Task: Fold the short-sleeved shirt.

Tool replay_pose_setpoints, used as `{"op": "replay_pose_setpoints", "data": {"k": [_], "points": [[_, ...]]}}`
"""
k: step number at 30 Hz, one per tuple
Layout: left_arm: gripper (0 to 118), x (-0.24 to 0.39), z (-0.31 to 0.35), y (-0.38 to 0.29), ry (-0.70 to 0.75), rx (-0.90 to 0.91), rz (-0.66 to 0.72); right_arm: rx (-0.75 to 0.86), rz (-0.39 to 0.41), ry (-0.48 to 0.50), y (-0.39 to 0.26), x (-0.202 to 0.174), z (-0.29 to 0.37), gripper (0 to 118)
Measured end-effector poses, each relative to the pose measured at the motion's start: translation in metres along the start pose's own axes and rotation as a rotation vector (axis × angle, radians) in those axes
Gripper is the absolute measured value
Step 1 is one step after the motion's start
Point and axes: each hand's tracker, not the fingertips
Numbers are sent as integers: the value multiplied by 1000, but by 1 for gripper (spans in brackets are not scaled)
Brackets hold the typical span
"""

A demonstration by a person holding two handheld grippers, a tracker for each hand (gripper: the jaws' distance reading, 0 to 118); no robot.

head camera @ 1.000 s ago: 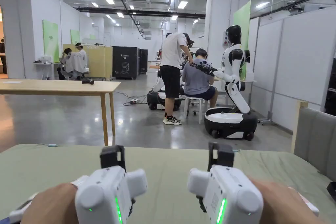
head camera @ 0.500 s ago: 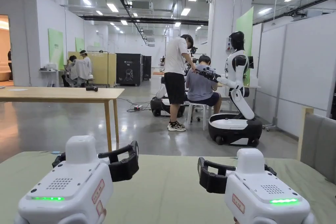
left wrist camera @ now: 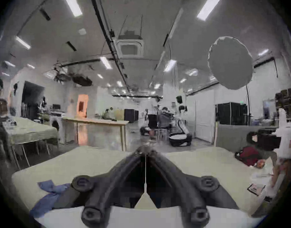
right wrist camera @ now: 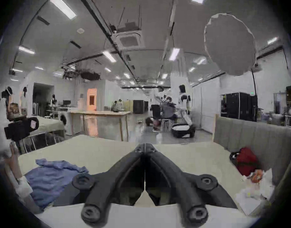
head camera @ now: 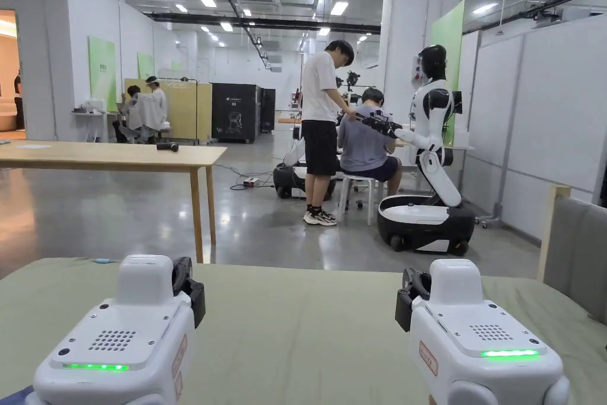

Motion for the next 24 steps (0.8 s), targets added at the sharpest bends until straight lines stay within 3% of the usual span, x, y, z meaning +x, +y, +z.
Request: {"op": "replay_pose_setpoints", "data": {"k": [4,8,11,13,19,24], "points": [[0,-38,14,-7,99,-23,-10,-9,-4,71,-6,-36,-12,0],[0,-97,34,-18,246,-79,-46,-43,-7,220,-21,-106,-31,0],[5,-148,42,-27,287,-209,-49,-105,-46,376,-37,-160,-43,0],[5,-176,40,-35,284,-332,-44,-142,-67,432,-48,-187,-50,0],[10,-229,-20,-104,238,-758,41,-219,11,471,-93,-231,-61,0],[10,-243,-88,-185,145,-880,78,-261,98,459,-123,-237,-66,0]]}}
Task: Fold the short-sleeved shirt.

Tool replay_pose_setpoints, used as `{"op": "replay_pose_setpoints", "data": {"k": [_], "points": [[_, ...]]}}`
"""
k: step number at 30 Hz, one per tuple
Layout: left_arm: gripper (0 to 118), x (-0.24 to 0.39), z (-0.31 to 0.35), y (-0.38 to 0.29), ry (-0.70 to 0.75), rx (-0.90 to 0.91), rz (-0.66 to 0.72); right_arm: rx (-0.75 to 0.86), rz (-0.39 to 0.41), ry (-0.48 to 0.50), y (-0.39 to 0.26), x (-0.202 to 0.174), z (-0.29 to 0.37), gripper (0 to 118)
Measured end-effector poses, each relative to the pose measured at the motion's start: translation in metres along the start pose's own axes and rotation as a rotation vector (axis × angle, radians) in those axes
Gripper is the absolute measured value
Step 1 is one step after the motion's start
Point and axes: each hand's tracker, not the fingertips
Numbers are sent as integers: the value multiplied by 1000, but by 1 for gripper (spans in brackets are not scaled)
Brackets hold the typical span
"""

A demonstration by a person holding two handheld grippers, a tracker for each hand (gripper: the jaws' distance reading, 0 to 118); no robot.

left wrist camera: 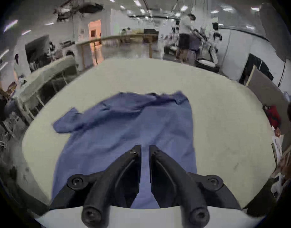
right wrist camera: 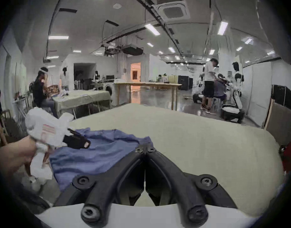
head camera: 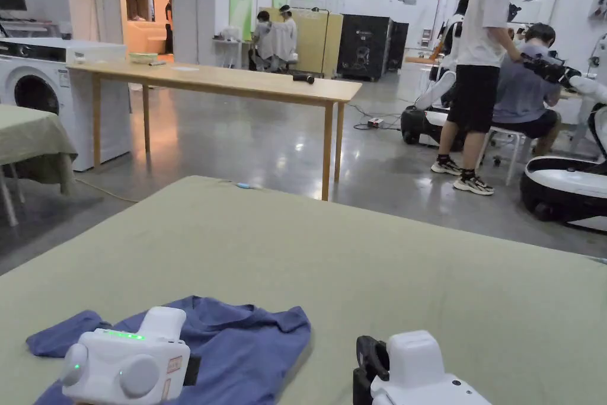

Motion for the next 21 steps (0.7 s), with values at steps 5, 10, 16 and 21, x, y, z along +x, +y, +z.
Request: {"op": "replay_pose_setpoints", "data": {"k": [5,10,16,21], "points": [[115,20,-73,-3,-116,92,-78,-50,58,-34,-18,8,-14,0],[117,16,-115,-19,-10,-71,-59,-103,47,-46,-31,16,-30,0],[28,-2,-121,2,-40,-95,36,-113,45,-31,-40,21,-25,1],[0,12,-121,10,-66,-89,-35,-83,-3,-43,-39,32,-4,2]]}}
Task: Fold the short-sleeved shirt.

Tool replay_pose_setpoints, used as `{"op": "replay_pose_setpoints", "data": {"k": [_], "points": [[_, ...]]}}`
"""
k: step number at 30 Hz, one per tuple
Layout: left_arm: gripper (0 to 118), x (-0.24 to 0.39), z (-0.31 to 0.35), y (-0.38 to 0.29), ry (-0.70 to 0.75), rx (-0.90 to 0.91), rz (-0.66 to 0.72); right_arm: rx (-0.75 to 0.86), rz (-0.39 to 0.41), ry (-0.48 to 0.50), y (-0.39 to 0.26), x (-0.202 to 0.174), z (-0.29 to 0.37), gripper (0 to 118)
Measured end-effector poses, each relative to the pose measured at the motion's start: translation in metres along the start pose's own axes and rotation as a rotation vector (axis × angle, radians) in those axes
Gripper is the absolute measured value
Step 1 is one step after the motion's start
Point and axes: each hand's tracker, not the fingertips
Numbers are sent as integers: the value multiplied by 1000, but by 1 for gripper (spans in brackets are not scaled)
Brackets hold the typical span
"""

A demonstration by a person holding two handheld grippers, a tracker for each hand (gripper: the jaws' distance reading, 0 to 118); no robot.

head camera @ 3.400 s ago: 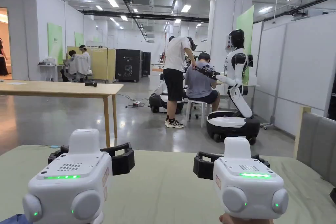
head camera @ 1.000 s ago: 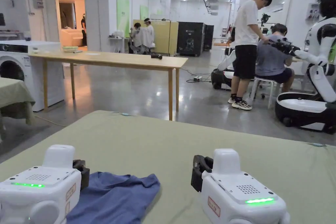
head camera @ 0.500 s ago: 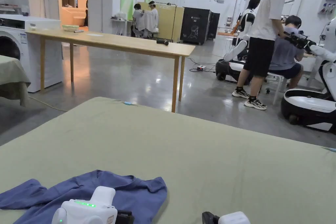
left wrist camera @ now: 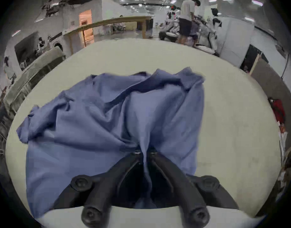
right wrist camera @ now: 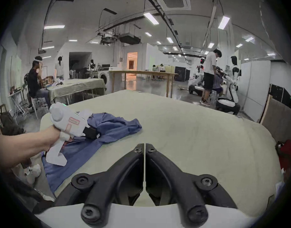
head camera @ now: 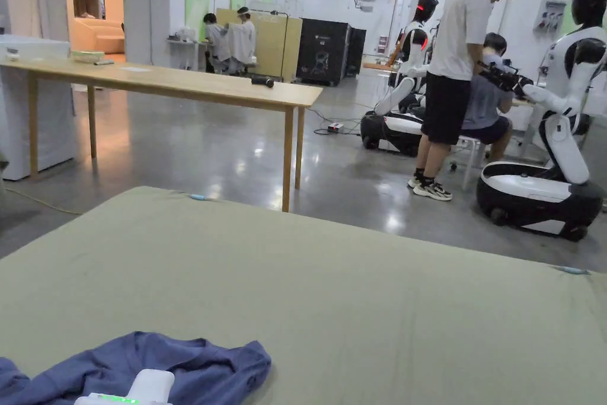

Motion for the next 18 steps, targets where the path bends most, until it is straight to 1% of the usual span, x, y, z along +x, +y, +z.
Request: {"op": "replay_pose_setpoints", "data": {"k": [1,2,3,4,7,10,13,14,16,17,18], "points": [[0,8,8,3,-14,39,-9,16,-19,-11,0,5,7,2],[0,23,19,5,11,84,-40,28,-50,-17,-1,11,14,2],[0,36,29,11,-28,110,-63,31,-70,-22,-1,17,20,2],[0,51,39,17,-62,141,-79,31,-82,-35,-1,23,26,2],[0,118,76,36,-102,234,-196,49,-112,-98,-1,44,47,2],[0,181,110,55,-253,327,-219,80,-159,-178,-4,72,75,2],[0,247,137,67,-362,388,-266,87,-198,-244,-9,101,103,2],[0,269,144,71,-424,409,-278,92,-209,-263,-12,112,112,2],[0,312,151,69,-501,402,-289,108,-237,-314,-20,131,129,2],[0,332,153,65,-536,402,-310,111,-241,-335,-25,140,137,2],[0,350,149,60,-540,387,-349,111,-243,-354,-30,148,143,2]]}}
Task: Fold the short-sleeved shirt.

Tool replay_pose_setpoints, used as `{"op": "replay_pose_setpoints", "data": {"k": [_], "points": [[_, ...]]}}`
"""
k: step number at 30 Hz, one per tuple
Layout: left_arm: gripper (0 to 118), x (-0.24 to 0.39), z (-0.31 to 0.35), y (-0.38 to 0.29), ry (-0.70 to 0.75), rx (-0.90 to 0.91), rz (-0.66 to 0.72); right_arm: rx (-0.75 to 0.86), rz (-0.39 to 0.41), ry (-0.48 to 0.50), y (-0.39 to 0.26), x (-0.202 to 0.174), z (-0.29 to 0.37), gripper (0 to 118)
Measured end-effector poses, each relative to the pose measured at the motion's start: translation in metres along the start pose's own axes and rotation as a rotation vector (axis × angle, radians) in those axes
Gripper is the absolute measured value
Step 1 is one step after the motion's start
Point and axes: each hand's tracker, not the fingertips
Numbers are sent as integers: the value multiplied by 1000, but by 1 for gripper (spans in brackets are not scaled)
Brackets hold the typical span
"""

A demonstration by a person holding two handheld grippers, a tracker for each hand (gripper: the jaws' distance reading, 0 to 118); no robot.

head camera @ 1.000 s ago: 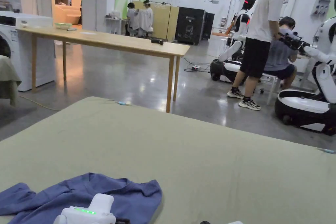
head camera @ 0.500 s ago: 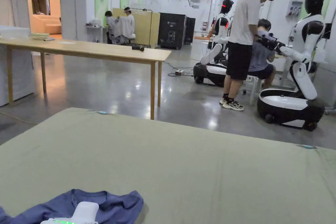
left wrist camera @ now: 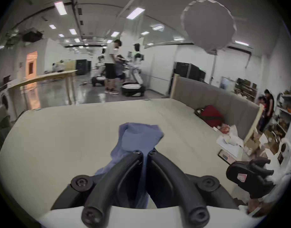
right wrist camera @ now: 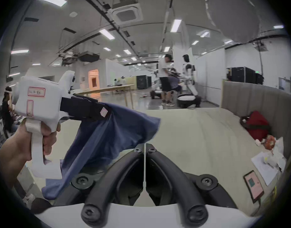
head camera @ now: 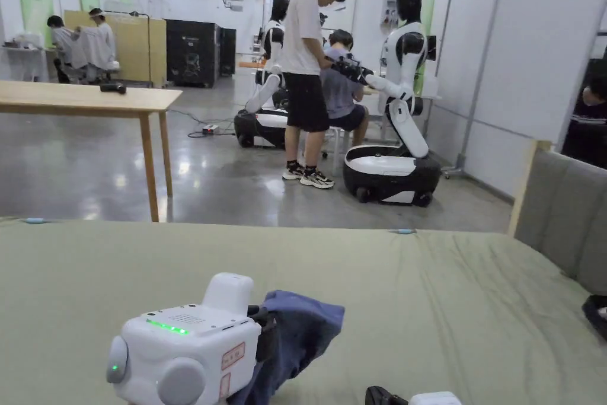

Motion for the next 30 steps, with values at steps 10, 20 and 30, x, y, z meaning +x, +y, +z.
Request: {"op": "replay_pose_setpoints", "data": {"k": [10,20,30], "points": [[0,74,-144,-123,9,-334,-47,-52,-5,-151,-39,81,2,2],[117,79,-17,-91,144,-42,-195,-40,42,-144,-36,67,8,2],[0,25,133,-131,321,-43,-121,-32,-19,-49,-32,6,20,2]]}}
